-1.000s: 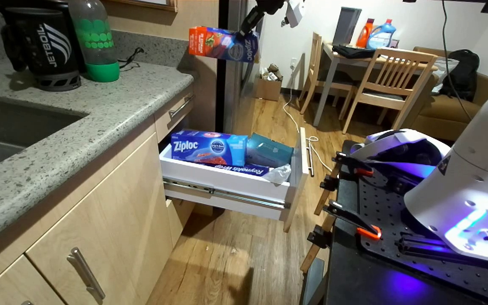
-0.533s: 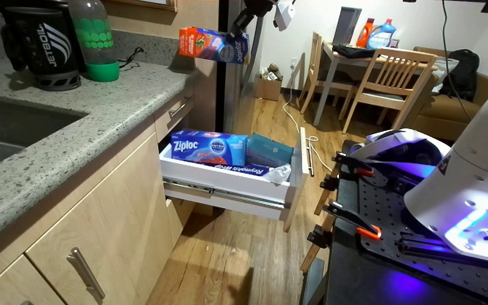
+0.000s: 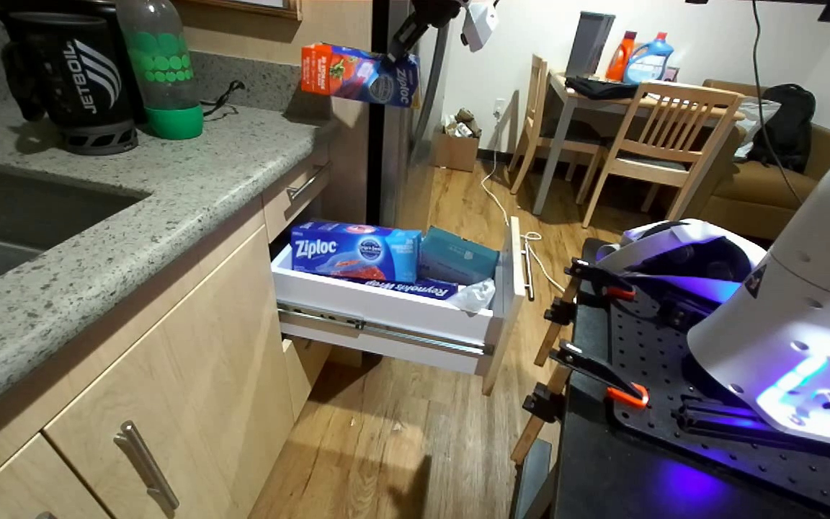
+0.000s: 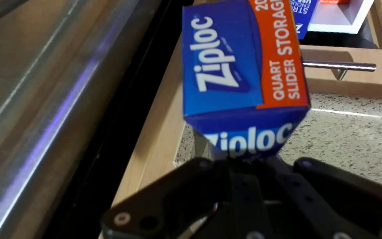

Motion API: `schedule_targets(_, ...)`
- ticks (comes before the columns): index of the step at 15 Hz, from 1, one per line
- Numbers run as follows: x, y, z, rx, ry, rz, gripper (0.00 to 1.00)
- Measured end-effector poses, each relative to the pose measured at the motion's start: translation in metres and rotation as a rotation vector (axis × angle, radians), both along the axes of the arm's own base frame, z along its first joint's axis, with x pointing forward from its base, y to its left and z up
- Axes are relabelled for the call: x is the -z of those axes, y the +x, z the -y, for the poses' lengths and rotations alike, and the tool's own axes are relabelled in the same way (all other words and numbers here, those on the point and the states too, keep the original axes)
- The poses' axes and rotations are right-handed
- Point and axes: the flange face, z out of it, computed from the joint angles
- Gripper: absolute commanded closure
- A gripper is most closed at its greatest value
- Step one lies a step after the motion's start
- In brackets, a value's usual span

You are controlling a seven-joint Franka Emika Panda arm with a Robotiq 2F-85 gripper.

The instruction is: Get one of the boxes labeled 'Ziploc' from the open drawer of the cabinet and place it on the countertop

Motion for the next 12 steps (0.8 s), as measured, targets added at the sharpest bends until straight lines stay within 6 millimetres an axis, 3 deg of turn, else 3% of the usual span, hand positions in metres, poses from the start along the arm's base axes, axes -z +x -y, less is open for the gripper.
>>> schedule_targets(4, 0.000, 0.003, -0.002, -0.006, 0.002, 0.001, 0.97)
schedule_targets(8, -0.012, 0.019, -0.012, -0.030, -0.001, 0.034, 0.98)
schedule_targets(12, -0.011, 0.034, -0.022, -0.053, 0.009, 0.046, 0.97)
